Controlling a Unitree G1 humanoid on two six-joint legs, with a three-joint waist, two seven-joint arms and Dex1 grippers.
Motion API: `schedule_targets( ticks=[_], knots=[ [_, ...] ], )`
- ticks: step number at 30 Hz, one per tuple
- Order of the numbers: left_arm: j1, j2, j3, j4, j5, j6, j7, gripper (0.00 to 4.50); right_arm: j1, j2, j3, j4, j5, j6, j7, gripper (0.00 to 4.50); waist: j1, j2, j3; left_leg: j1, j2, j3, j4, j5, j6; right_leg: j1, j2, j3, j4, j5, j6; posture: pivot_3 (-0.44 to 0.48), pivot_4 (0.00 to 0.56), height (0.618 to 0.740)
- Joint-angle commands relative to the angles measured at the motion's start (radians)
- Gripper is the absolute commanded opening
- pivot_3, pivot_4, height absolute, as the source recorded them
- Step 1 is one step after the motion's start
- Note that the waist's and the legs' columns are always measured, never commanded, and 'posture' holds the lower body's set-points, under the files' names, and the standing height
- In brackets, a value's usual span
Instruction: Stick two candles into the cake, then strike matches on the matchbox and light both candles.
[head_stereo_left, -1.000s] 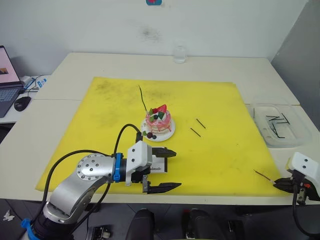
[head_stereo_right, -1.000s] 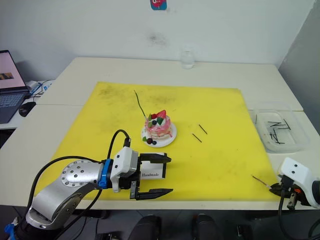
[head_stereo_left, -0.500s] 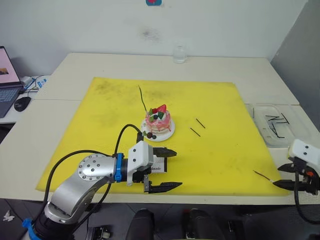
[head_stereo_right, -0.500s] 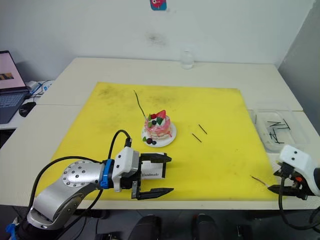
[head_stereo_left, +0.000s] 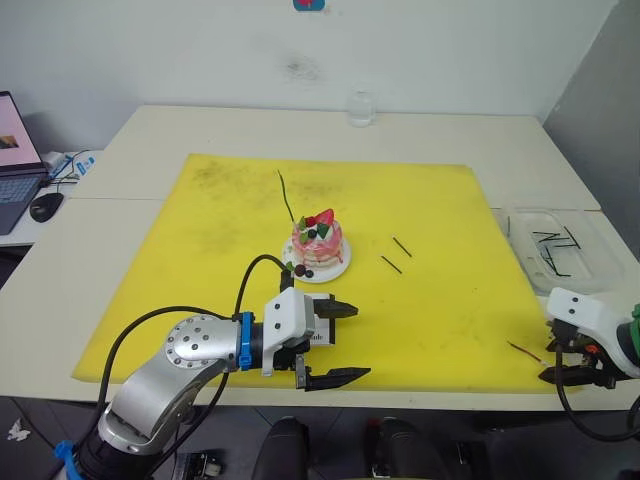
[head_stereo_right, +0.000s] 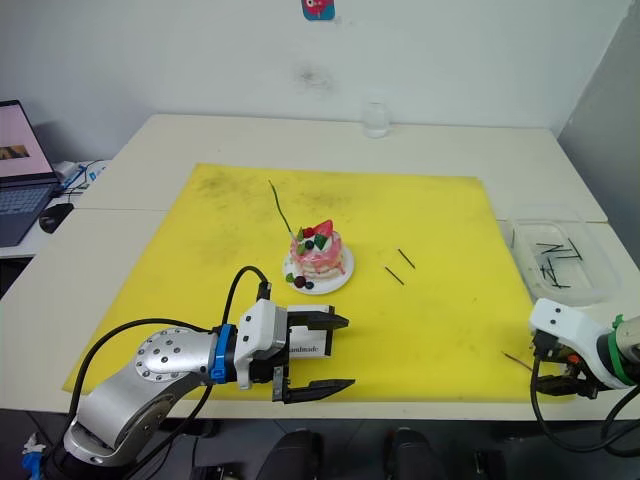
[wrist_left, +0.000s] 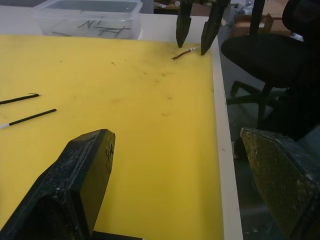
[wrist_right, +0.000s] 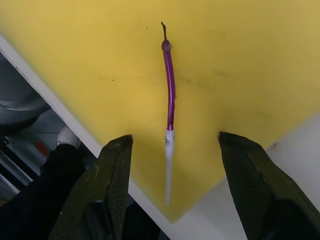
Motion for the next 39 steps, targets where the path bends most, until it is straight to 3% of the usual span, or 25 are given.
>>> schedule_targets(
  ticks=[1,4,11,17,21,26,29,33,35,39],
  knots=[
    [0.002,-0.005,-0.001,-0.037,0.004,-0.015,0.007,4.5,-0.034,0.006,0.028,-0.003,-0.002,-0.001,-0.007,2.81,0.0,0.0,0.0,0.0,0.0,0.0,0.0,0.0,0.0,0.0,0.0,0.0,0.0,0.0,0.0,0.0,0.15,0.74],
    [-0.001,-0.008,-0.003,-0.033,0.008,-0.017,0.009,4.5,-0.057,0.012,0.056,0.0,-0.003,-0.002,-0.009,2.23,-0.002,0.0,0.0,0.0,0.0,0.0,0.0,0.0,0.0,0.0,0.0,0.0,0.0,0.0,0.0,0.0,0.15,0.74],
    [0.008,-0.009,0.002,-0.019,0.022,-0.034,0.004,4.5,-0.096,0.012,0.074,0.011,0.014,0.0,0.005,0.04,-0.007,0.0,0.0,0.0,0.001,0.0,0.0,0.0,0.0,0.0,0.001,0.0,0.0,0.0,0.0,0.0,0.15,0.74],
    [0.015,0.001,0.023,-0.01,0.02,-0.041,-0.001,4.5,-0.139,-0.006,0.038,0.01,0.06,0.01,0.057,0.04,-0.011,0.0,0.0,0.001,0.001,0.0,0.0,0.0,0.0,0.0,0.001,0.0,0.0,0.0,0.0,0.0,0.15,0.74],
    [0.029,0.018,0.103,-0.009,-0.006,-0.021,0.021,4.5,-0.304,0.03,-0.019,-0.012,0.184,0.082,0.081,0.04,-0.017,0.003,0.001,0.001,0.001,0.001,0.0,0.0,0.0,0.0,0.001,0.001,0.001,0.002,-0.003,0.0,0.15,0.74],
    [0.038,0.025,0.2,0.002,-0.048,0.015,0.053,4.5,-0.592,0.325,-0.019,0.017,0.262,0.127,-0.1,0.04,-0.021,0.0,0.002,0.003,0.002,-0.001,0.0,0.0,0.0,0.001,0.002,0.0,0.0,0.003,-0.004,0.0,0.15,0.74],
    [0.044,0.005,0.287,0.007,-0.081,0.041,0.119,4.5,-0.707,0.62,-0.03,0.036,0.279,0.064,-0.28,0.04,-0.021,0.0,0.002,0.002,0.002,0.0,0.0,0.0,0.0,0.0,0.003,0.001,0.001,0.003,-0.004,0.0,0.15,0.74],
    [0.051,-0.021,0.36,0.019,-0.099,0.057,0.181,4.5,-0.735,0.881,0.007,0.082,0.185,-0.131,-0.444,0.04,-0.018,0.0,0.002,0.0,0.002,0.0,0.0,0.0,0.0,-0.001,0.003,0.002,0.001,0.003,-0.004,0.0,0.15,0.74],
    [0.06,-0.051,0.4,0.023,-0.102,0.059,0.239,4.5,-0.709,1.043,0.076,0.161,0.09,-0.404,-0.489,0.04,-0.015,0.0,0.001,-0.002,0.002,-0.001,0.0,0.0,0.0,-0.002,0.002,0.001,0.0,0.003,-0.004,0.0,0.15,0.74],
    [0.067,-0.077,0.429,0.03,-0.093,0.055,0.286,4.5,-0.676,1.219,0.134,0.293,0.007,-0.656,-0.526,0.04,-0.016,0.0,0.001,-0.001,0.002,0.001,0.0,0.0,0.0,-0.002,0.001,0.005,0.0,0.003,-0.003,0.0,0.15,0.74]
  ],
)
